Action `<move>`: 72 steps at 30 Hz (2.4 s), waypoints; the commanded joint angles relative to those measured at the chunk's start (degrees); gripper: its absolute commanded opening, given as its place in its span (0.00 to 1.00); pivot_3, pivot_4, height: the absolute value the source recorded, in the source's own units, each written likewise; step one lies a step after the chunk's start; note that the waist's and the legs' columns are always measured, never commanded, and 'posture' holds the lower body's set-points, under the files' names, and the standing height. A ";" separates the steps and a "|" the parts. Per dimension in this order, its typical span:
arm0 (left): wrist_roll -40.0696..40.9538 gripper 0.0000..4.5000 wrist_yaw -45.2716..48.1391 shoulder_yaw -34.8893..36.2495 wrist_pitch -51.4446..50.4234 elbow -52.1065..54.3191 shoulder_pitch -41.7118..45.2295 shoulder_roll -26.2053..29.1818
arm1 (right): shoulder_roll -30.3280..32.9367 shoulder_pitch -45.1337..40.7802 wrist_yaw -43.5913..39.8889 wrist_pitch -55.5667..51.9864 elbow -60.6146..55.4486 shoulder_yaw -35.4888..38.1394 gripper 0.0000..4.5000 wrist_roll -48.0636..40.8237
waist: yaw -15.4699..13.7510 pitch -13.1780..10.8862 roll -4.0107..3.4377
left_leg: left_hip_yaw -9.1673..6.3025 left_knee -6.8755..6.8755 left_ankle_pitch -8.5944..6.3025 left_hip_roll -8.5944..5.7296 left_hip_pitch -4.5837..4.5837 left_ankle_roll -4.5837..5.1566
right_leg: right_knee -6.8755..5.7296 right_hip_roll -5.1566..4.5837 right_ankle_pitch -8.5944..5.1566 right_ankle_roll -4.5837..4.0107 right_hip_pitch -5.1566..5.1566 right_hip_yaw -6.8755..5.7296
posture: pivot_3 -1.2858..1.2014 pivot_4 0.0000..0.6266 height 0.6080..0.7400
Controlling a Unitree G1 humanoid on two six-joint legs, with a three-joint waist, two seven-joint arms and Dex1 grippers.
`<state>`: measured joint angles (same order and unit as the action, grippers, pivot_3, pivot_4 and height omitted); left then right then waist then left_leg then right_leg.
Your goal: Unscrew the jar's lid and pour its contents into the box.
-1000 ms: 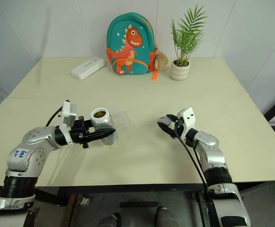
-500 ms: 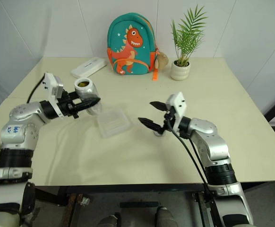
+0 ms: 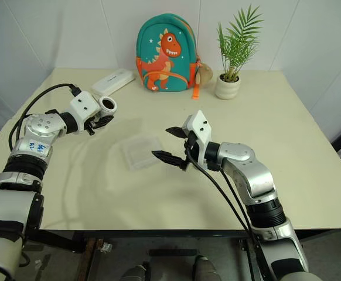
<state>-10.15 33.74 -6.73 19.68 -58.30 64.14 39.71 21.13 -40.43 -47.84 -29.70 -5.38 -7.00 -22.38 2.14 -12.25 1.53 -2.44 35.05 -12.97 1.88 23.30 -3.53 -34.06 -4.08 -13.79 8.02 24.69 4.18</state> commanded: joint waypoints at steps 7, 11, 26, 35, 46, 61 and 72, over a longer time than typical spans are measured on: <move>-33.14 0.43 -35.99 -15.13 17.70 7.68 1.04 7.00 | 0.72 1.59 0.26 2.71 -0.02 1.32 0.99 1.02 | -0.39 0.00 0.00 | 0.01 0.06 0.01 0.00 -0.04 -0.02 | 0.04 0.00 0.01 0.01 0.01 0.00 | 0.52 0.24 1.00; -52.31 0.43 -56.35 -25.22 14.46 11.28 4.68 8.91 | 0.53 1.69 0.18 2.90 0.63 1.48 0.99 0.78 | -0.60 0.00 0.00 | 0.01 0.08 0.02 -0.01 -0.04 -0.04 | 0.01 0.00 0.01 0.03 0.00 0.00 | 0.52 0.24 1.00; -69.81 0.43 -74.84 -33.29 -0.11 14.74 6.20 7.45 | -2.06 2.28 0.34 3.64 0.99 1.77 0.99 -0.36 | -0.44 0.00 0.01 | 0.08 0.03 0.01 -0.01 -0.01 -0.06 | -0.15 -0.01 -0.06 0.05 0.20 0.01 | 0.52 0.24 1.00; -66.18 0.43 -70.92 -31.18 2.69 17.86 3.67 9.25 | -2.75 2.76 0.86 3.85 1.21 2.32 0.99 -0.57 | -0.45 0.00 0.01 | 0.08 0.04 0.01 -0.01 -0.01 -0.06 | -0.39 -0.01 -0.06 0.05 0.20 0.02 | 0.52 0.24 1.00; -12.25 0.43 -27.63 -3.61 8.62 5.51 -4.33 4.54 | -2.06 3.35 -0.22 4.18 0.10 1.94 0.99 -0.82 | -0.43 0.00 0.01 | 0.09 0.14 0.06 0.00 -0.07 -0.07 | -0.54 -0.01 -0.13 -0.08 0.26 0.01 | 0.52 0.24 1.00; 27.65 0.43 -7.98 32.25 -15.07 2.37 -14.98 -2.54 | -0.26 4.17 -2.17 9.57 0.89 0.46 0.99 2.37 | 0.29 0.03 0.08 | 0.01 0.32 0.08 -0.01 -0.18 -0.08 | -0.89 -0.01 -0.11 -0.06 0.11 0.02 | 0.52 0.24 1.00; 28.49 0.43 -5.70 33.29 -10.64 1.40 -20.72 -2.67 | -0.01 4.65 -2.56 11.01 0.84 -0.18 0.99 3.74 | -0.04 0.05 0.12 | 0.00 0.45 0.10 -0.01 -0.27 -0.09 | -0.79 0.00 -0.10 -0.09 0.01 0.01 | 0.52 0.24 1.00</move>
<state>16.82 28.10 25.06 7.64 -58.18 43.28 36.14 20.80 -35.53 -50.13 -20.01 -2.82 -7.08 -18.84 2.11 -12.20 1.65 -2.44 35.49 -12.88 1.88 23.03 -3.62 -34.86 -4.08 -13.89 7.94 24.70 4.20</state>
